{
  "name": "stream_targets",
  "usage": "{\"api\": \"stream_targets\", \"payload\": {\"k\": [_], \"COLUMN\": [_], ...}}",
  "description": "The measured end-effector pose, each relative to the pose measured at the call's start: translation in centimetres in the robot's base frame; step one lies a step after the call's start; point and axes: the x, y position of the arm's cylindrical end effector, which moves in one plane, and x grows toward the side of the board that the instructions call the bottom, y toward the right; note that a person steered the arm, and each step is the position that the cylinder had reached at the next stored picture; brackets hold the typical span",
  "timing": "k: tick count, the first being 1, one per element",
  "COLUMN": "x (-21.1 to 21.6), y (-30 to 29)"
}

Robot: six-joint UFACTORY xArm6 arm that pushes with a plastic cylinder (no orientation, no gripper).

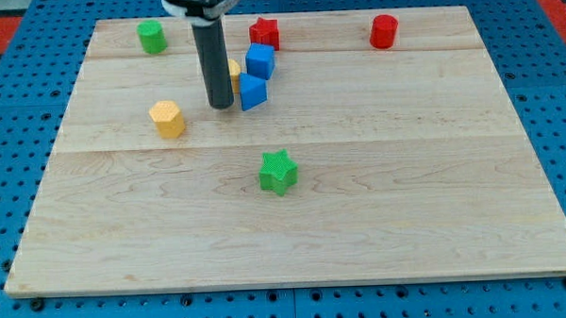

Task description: Move yellow hexagon on bottom right to yellow heart

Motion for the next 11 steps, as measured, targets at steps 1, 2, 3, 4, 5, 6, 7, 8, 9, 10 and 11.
{"api": "stream_targets", "payload": {"k": [1, 2, 3, 4, 5, 6, 7, 8, 9, 10, 11], "x": [-0.5, -4.0, 2.6, 5.2, 2.9, 1.0, 0.8, 3.6, 4.3, 3.8, 2.4], "y": [2.5, 3.2, 2.7, -5.0, -11.3, -7.2, -2.9, -4.2, -0.7, 0.7, 0.8]}}
